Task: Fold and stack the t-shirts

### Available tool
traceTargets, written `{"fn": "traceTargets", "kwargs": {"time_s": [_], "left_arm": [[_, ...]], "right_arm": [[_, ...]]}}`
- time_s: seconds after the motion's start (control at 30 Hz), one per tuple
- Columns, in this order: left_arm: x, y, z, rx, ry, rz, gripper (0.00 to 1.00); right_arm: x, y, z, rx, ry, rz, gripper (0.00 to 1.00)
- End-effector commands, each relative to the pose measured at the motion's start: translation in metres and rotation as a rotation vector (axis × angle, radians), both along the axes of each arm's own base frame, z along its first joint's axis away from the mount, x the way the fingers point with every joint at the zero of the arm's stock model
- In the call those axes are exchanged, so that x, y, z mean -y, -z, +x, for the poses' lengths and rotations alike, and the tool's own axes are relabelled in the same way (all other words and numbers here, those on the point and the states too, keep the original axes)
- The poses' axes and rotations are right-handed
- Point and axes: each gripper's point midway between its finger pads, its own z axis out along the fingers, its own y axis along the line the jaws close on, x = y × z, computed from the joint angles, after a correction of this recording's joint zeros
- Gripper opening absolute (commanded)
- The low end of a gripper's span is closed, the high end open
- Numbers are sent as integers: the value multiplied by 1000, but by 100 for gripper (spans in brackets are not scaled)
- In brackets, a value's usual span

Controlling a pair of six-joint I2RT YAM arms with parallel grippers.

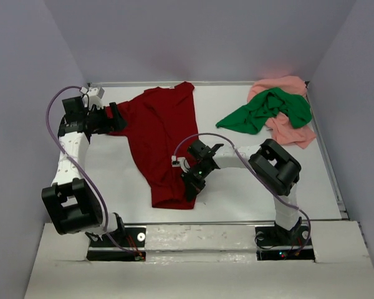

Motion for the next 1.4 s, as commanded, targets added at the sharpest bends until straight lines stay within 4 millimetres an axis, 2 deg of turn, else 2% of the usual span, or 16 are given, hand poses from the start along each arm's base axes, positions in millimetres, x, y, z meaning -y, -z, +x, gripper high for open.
{"fn": "traceTargets", "kwargs": {"time_s": [0.0,0.2,0.3,0.33,0.37,0.4,0.47,0.57,0.67,0.7,0.77,0.9,1.03,1.17,1.3,1.37], "left_arm": [[12,-25,1,60,63,-2,99],[31,-26,-1,67,149,-26,99],[42,-18,-2,49,189,-36,99],[43,-15,-1,41,193,-32,99],[44,-13,0,34,193,-30,99],[45,-6,1,17,192,-27,99],[49,0,3,3,198,-14,99],[57,12,6,-24,208,-10,99],[58,11,10,-5,187,-6,99],[54,3,12,27,157,7,99],[51,-1,11,50,130,26,99],[38,0,6,44,55,68,99],[18,19,5,12,-33,106,99],[13,42,10,-55,-48,88,99],[-5,82,22,-183,-104,139,99],[-10,90,27,-204,-126,150,99]], "right_arm": [[27,19,-45,-227,-83,-86,0],[17,13,-63,-298,-160,-45,0],[9,5,-56,-252,-175,-8,1],[4,-1,-50,-218,-182,16,10],[2,-2,-42,-158,-180,15,21],[-8,-17,-31,-83,-171,61,46],[-20,-29,-4,71,-135,70,67],[-40,-71,50,317,-51,134,73],[-51,-109,98,470,69,194,78],[-51,-128,126,521,142,230,79],[-39,-150,163,529,271,253,82],[-15,-172,211,580,433,257,83],[4,-198,232,641,513,273,83],[23,-218,246,688,573,268,84],[37,-228,247,681,586,294,84],[42,-233,245,676,587,310,84]]}}
